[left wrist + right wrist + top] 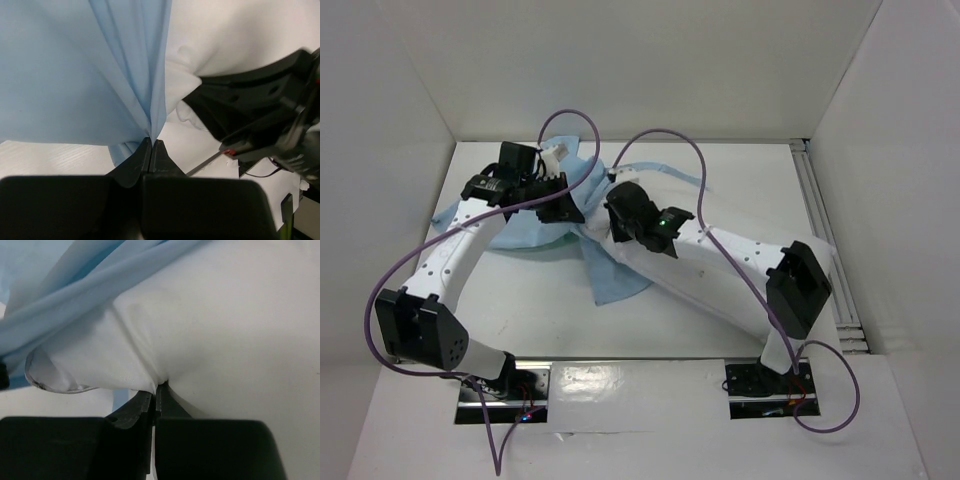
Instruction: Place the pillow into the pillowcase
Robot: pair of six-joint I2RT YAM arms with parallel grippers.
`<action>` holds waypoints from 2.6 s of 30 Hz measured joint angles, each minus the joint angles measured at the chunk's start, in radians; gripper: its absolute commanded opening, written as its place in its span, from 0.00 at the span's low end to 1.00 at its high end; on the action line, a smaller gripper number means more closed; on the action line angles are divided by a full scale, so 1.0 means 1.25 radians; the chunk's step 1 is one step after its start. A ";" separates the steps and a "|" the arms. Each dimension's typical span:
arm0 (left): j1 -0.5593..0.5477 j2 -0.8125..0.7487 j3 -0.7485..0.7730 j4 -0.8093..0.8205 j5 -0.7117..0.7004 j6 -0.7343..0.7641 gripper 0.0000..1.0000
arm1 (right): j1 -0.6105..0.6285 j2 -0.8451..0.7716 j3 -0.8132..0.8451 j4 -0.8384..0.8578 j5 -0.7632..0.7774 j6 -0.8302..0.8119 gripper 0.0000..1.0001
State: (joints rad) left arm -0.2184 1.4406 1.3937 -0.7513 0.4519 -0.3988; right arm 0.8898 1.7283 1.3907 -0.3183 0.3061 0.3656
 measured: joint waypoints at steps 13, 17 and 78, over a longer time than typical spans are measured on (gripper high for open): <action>0.006 -0.018 0.034 0.040 0.037 0.024 0.00 | -0.064 0.139 0.317 -0.107 -0.019 0.060 0.00; 0.016 -0.018 0.064 0.020 0.031 0.029 0.00 | -0.065 0.230 0.341 -0.100 -0.034 0.089 0.00; -0.095 0.423 0.551 -0.042 -0.068 -0.043 0.00 | -0.045 0.006 -0.127 0.286 -0.031 0.185 0.00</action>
State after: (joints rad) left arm -0.3370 1.9694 2.0819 -0.8032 0.3668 -0.4522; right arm 0.8341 1.7363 1.2324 0.0395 0.2676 0.5964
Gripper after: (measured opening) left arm 0.028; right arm 0.020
